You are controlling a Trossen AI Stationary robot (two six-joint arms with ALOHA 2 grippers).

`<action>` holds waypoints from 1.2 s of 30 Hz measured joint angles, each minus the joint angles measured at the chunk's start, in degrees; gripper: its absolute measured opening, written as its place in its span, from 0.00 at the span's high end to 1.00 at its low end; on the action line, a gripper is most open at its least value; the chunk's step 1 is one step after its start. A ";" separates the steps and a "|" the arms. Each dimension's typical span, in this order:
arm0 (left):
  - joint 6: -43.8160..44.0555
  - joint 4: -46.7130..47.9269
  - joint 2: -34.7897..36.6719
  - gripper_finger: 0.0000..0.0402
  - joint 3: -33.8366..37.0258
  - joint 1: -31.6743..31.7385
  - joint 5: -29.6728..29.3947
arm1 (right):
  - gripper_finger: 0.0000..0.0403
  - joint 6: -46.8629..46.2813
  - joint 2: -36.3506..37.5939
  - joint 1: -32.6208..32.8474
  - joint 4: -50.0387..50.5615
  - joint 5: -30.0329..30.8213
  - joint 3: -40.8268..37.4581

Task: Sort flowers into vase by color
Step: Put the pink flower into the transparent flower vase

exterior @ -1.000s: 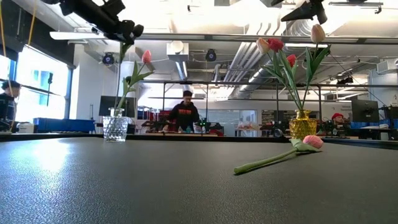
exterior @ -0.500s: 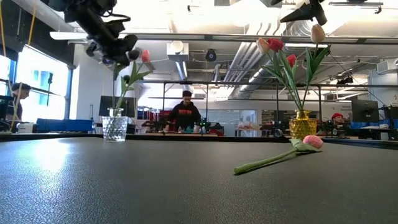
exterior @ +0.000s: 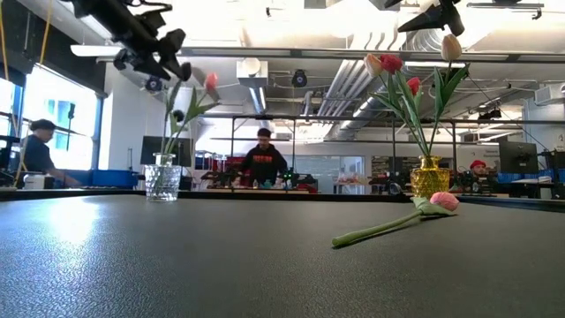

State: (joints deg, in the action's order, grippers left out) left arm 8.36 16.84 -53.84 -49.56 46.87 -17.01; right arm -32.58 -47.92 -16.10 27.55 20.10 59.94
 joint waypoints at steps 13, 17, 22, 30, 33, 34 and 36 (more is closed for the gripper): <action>1.90 -2.00 7.22 0.53 -0.02 -1.69 10.91 | 0.34 -0.44 0.00 0.00 0.00 0.07 0.00; 1.62 -7.61 6.97 0.53 -0.02 -6.65 16.42 | 0.34 -0.40 0.00 0.00 0.19 0.99 0.00; 0.74 -14.24 3.41 0.53 -0.06 -16.21 17.03 | 0.34 -0.56 -0.09 0.00 3.20 4.03 0.00; 0.95 -20.02 -8.23 0.53 -0.04 -30.16 16.98 | 0.34 -10.95 -1.56 0.04 4.13 3.18 0.00; 0.53 -22.51 -12.71 0.53 -0.04 -33.85 16.96 | 0.34 -14.04 -2.46 1.28 4.12 0.97 0.00; 0.58 -23.53 -14.16 0.53 -0.04 -34.93 16.96 | 0.34 -14.64 -2.73 2.20 4.05 0.85 0.00; 0.99 -25.38 -16.62 0.53 -0.04 -36.91 16.91 | 0.34 -14.88 -3.02 4.21 4.04 0.88 0.00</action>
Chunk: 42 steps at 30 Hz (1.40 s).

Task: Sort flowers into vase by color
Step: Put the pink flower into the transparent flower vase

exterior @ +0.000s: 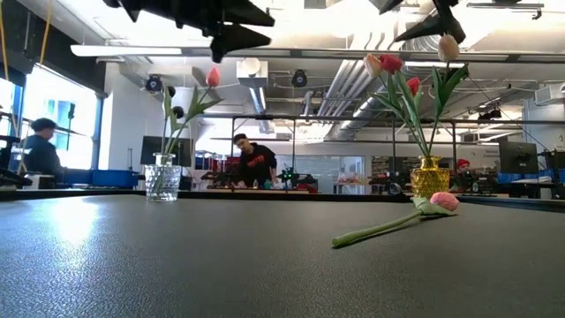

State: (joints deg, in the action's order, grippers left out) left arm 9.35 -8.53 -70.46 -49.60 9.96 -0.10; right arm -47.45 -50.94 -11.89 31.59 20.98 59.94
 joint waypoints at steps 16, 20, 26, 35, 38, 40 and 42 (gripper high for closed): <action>4.20 -18.68 -14.88 0.53 -2.88 -13.48 -17.61 | 0.34 27.66 10.04 8.38 -4.73 3.49 0.00; 3.67 -16.28 -22.77 0.53 -9.45 -17.50 -21.50 | 0.34 28.53 14.82 8.58 -3.17 2.94 0.00; 5.84 -6.90 -34.25 0.53 -22.30 -22.08 -27.39 | 0.34 27.81 20.09 8.56 2.44 2.82 0.07; 18.50 1.84 -45.90 0.53 -31.56 -23.90 -28.72 | 0.34 21.45 20.51 8.58 12.44 -1.69 0.04; 22.50 1.92 -48.08 0.53 -31.56 -23.96 -28.52 | 0.34 19.96 20.03 8.56 13.80 -4.54 0.04; 22.96 1.88 -49.46 0.53 -31.56 -23.97 -28.42 | 0.34 19.36 19.76 8.58 14.11 -5.63 0.04; 22.08 1.49 -51.06 0.53 -31.56 -24.00 -27.26 | 0.34 19.33 19.58 8.58 14.17 -6.01 0.04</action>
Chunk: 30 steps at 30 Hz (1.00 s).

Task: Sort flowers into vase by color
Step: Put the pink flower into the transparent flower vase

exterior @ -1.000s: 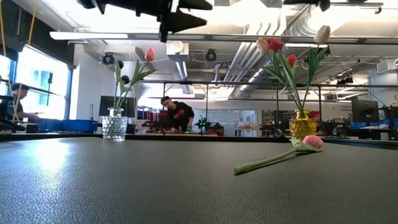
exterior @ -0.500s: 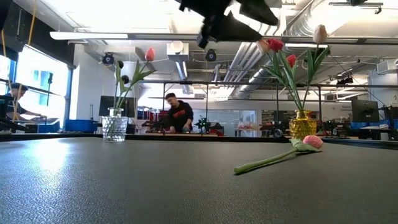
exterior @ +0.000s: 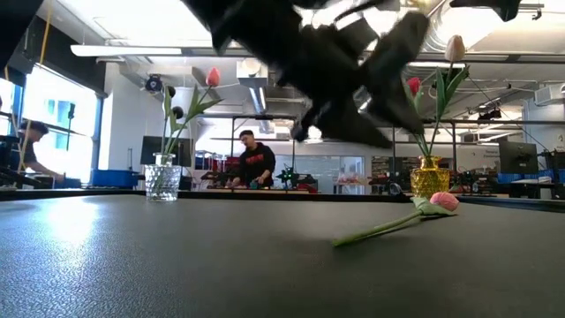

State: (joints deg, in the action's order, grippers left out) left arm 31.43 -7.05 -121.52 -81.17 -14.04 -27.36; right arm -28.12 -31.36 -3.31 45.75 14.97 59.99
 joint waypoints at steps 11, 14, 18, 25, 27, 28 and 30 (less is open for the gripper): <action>4.93 -7.30 -9.40 0.53 -0.03 0.16 4.01 | 0.34 -0.89 -0.54 -0.02 -0.06 -1.75 -0.02; 6.28 -8.24 -10.94 0.53 -0.09 0.61 3.31 | 0.34 -1.49 -0.54 0.00 -0.04 -3.04 -0.02; 8.54 -10.10 -12.14 0.53 -0.15 1.17 3.31 | 0.34 -1.55 -0.54 0.00 -0.04 -3.42 -0.02; 3.84 -10.91 -12.82 0.55 -0.22 1.38 4.18 | 0.34 -1.91 -0.89 0.00 0.43 -3.71 -0.05; 2.33 -10.85 -12.78 0.59 -0.20 1.25 4.21 | 0.34 -1.90 -1.13 0.00 0.44 -3.92 -0.07; 1.91 -10.73 -12.78 0.61 -0.20 1.17 4.24 | 0.34 -1.90 -1.17 0.00 0.48 -3.94 -0.07; 1.02 -10.78 -12.78 0.66 -0.13 0.97 4.25 | 0.34 -1.84 -1.31 0.00 0.49 -3.92 -0.07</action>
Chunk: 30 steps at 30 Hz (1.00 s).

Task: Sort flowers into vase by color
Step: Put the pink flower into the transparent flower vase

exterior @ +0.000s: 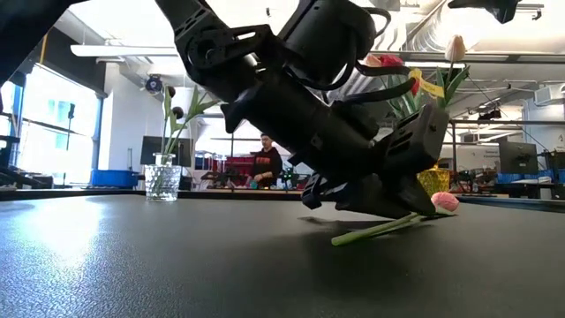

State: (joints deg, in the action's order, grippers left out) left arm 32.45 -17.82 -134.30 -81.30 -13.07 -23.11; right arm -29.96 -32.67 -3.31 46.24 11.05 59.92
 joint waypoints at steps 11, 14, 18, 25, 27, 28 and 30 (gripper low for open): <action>1.72 0.81 0.00 0.97 0.04 0.03 0.81 | 0.34 0.23 0.01 0.00 1.31 0.02 0.00; 3.55 0.71 0.11 0.99 0.04 0.13 1.75 | 0.34 0.17 0.01 0.00 1.95 -0.17 0.00; 4.65 1.91 1.97 0.99 0.24 0.30 3.39 | 0.34 -0.97 0.01 0.00 2.77 -1.94 0.00; 0.78 1.08 12.57 1.00 0.13 0.65 -2.52 | 0.34 -4.79 0.02 -0.02 3.86 -5.41 0.00; -1.15 1.81 16.27 1.00 0.15 0.78 -6.62 | 0.34 -5.99 0.06 0.00 3.32 -6.75 0.00; -2.27 2.18 18.27 1.00 0.15 0.76 -8.81 | 0.34 -6.35 0.08 -0.02 2.78 -7.60 0.00; -5.48 2.20 22.41 1.00 0.15 0.84 -13.07 | 0.34 -7.58 0.12 -0.02 1.08 -9.80 0.00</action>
State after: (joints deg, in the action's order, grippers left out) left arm 26.97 -15.62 -111.89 -81.14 -12.23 -36.18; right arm -37.55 -32.56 -3.33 47.32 1.25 59.92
